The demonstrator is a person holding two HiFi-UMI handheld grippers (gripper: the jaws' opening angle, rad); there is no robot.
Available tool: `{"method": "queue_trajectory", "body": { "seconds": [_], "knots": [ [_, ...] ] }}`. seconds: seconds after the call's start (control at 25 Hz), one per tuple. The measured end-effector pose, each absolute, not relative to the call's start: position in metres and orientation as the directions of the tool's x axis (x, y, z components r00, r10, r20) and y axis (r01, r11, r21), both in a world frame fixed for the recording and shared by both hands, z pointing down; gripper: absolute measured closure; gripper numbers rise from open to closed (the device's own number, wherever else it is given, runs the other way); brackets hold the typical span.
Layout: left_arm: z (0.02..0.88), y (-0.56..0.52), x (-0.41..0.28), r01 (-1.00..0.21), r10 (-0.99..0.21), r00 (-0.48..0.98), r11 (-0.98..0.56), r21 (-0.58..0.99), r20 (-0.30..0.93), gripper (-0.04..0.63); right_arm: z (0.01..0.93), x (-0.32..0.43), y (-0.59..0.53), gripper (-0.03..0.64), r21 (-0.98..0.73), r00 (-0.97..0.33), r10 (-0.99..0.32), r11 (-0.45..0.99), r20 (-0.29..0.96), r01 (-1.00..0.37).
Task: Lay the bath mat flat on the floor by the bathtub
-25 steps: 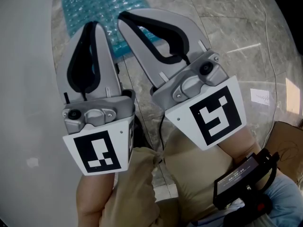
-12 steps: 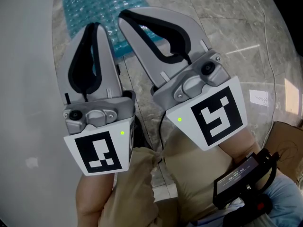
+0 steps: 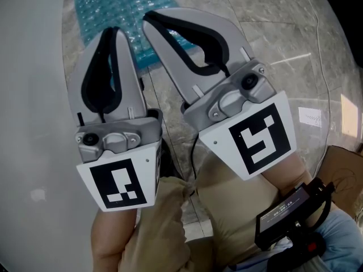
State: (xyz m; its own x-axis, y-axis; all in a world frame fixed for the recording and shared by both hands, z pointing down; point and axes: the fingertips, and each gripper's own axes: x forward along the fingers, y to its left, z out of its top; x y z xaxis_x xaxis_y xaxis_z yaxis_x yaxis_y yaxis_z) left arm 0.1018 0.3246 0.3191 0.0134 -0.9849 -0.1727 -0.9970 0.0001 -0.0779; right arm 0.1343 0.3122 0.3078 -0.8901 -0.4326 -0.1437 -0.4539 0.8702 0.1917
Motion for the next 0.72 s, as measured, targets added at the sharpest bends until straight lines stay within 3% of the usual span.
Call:
{"method": "queue_trajectory", "body": {
  "seconds": [0.72],
  "knots": [
    [0.3183, 0.3241, 0.1035, -0.996, -0.984, 0.02, -0.005, -0.084, -0.175, 0.568, 0.3077, 0.1346, 0.3125, 0.609, 0.201, -0.892, -0.429, 0.87, -0.141, -0.45]
  ]
}}
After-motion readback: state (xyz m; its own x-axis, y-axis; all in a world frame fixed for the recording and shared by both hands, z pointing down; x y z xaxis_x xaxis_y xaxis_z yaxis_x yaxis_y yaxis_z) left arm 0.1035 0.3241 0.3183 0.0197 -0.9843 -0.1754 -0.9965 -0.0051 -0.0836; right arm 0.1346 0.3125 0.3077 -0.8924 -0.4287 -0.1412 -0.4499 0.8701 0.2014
